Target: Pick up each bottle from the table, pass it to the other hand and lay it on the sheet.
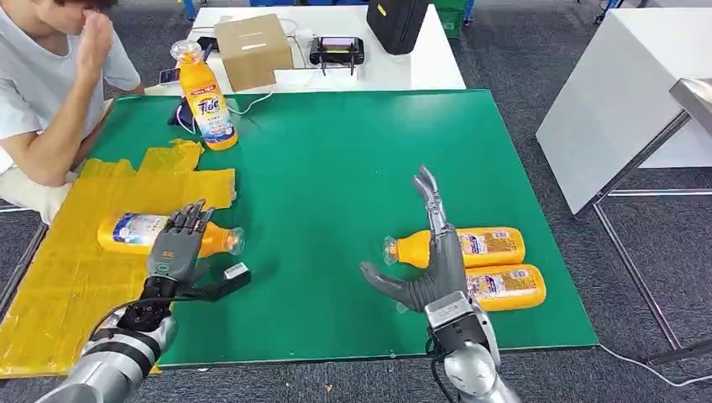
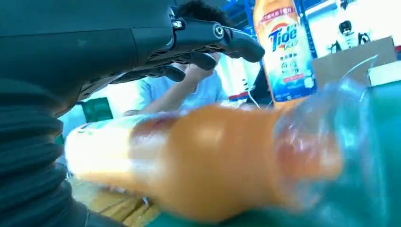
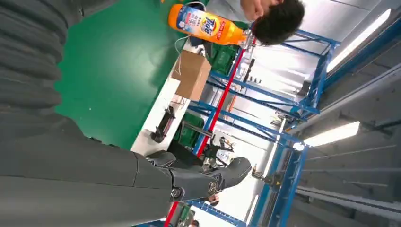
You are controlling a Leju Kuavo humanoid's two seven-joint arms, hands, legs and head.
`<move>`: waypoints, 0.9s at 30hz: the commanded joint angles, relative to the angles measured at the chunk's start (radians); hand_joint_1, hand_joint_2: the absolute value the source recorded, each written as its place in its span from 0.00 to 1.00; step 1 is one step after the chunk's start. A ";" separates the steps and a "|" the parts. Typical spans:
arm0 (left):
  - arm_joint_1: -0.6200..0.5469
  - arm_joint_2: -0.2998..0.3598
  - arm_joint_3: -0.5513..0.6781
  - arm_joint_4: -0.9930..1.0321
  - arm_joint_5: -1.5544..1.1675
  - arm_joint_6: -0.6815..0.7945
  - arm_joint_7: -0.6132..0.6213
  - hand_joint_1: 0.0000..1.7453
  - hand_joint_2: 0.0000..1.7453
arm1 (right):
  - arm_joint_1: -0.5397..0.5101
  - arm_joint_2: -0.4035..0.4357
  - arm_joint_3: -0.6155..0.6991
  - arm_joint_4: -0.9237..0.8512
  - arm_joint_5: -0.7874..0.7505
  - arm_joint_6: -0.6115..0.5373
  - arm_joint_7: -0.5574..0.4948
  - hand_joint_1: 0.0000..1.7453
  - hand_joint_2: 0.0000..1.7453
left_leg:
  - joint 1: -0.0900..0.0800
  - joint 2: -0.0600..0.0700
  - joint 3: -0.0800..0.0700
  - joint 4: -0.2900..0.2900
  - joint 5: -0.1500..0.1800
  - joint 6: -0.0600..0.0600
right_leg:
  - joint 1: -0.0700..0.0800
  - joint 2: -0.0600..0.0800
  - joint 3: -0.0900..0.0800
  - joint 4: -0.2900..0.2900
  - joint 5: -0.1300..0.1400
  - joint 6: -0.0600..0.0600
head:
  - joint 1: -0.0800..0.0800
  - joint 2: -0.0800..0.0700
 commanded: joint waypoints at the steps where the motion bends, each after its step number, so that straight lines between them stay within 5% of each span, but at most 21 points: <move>1: -0.004 -0.040 0.086 -0.010 -0.004 -0.011 -0.005 0.00 1.00 | -0.019 -0.022 0.013 0.047 -0.001 -0.006 0.003 0.00 1.00 | 0.001 -0.002 0.003 0.000 -0.001 -0.001 | 0.001 0.003 0.003 -0.001 -0.001 -0.001 | 0.000 0.000; 15: -0.004 -0.040 0.086 -0.010 -0.004 -0.011 -0.005 0.00 1.00 | -0.019 -0.022 0.013 0.047 -0.001 -0.006 0.003 0.00 1.00 | 0.001 -0.002 0.002 0.000 -0.001 -0.001 | 0.001 0.003 0.003 -0.001 -0.001 -0.001 | 0.000 0.000; 20: 0.170 -0.221 0.368 -0.455 0.355 -0.011 -0.511 0.00 1.00 | 0.007 -0.057 -0.012 0.045 0.220 -0.122 0.058 0.00 1.00 | 0.001 -0.002 0.001 0.000 -0.001 -0.001 | 0.001 0.002 0.002 -0.001 -0.001 -0.001 | 0.000 0.000; 24: 0.304 -0.192 0.198 -0.807 0.696 -0.079 -0.501 0.00 1.00 | -0.023 -0.127 -0.045 0.095 0.483 -0.067 0.210 0.00 1.00 | 0.002 -0.008 0.004 0.001 -0.004 0.000 | 0.000 -0.001 0.008 -0.002 -0.004 0.000 | 0.000 0.000; 27: 0.367 -0.179 0.170 -0.955 0.829 -0.170 -0.531 0.00 1.00 | -0.058 -0.177 -0.071 0.149 0.594 -0.023 0.237 0.00 1.00 | 0.001 0.000 0.000 0.002 -0.004 0.000 | 0.000 0.005 0.002 -0.001 -0.001 0.000 | 0.001 0.000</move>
